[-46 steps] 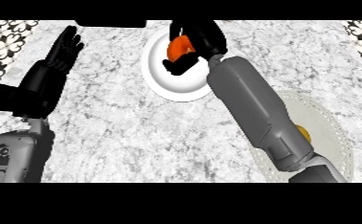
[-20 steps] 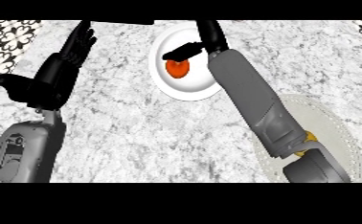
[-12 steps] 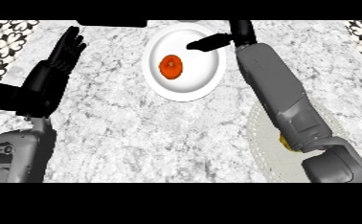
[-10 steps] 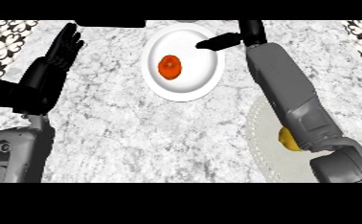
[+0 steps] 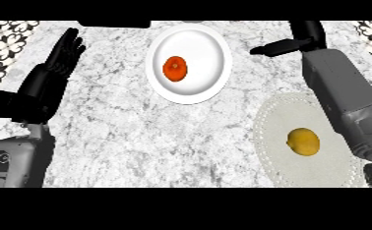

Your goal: Pick the squash from the placemat and place it in the plate

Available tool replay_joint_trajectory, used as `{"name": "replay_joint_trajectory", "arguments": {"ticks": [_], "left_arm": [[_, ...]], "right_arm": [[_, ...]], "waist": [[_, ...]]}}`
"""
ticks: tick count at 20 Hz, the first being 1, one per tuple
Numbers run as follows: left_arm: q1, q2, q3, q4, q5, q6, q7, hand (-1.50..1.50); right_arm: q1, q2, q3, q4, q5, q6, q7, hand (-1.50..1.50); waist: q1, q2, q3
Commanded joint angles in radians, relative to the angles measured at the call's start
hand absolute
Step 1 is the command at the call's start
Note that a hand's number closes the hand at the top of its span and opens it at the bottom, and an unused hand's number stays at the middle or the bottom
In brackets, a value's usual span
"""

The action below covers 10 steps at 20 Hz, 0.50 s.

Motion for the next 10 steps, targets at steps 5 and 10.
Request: {"name": "replay_joint_trajectory", "arguments": {"ticks": [5, 10], "left_arm": [[-0.007, 0.006, 0.026, 0.047, 0.003, -0.016, -0.038, 0.00], [-0.003, -0.030, -0.017, 0.027, -0.031, 0.008, -0.019, 0.00]], "right_arm": [[0.027, -0.139, -0.019, 0.052, 0.017, 0.138, -0.085, -1.50], [0.059, -0.144, -0.003, 0.067, 0.062, 0.053, -0.167, -1.50]], "waist": [[-0.003, 0.002, 0.000], [0.007, 0.005, 0.001]]}}
